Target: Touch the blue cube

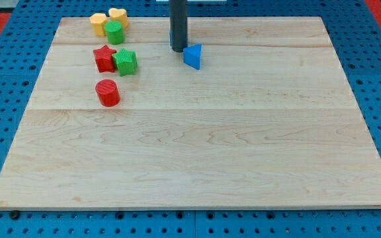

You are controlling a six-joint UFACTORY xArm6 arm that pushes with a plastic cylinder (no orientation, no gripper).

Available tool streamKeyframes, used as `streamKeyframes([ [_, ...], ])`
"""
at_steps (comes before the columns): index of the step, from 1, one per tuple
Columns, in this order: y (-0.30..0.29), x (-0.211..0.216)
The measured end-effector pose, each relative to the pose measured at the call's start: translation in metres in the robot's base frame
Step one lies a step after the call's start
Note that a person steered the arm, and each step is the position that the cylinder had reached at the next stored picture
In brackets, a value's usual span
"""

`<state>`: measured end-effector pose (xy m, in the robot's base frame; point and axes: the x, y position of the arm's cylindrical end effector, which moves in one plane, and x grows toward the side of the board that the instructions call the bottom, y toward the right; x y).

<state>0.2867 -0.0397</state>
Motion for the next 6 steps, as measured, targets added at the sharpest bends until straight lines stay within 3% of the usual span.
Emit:
streamKeyframes([
  [1,-0.047,-0.008],
  [5,-0.001,-0.078],
  [6,0.012,-0.057],
])
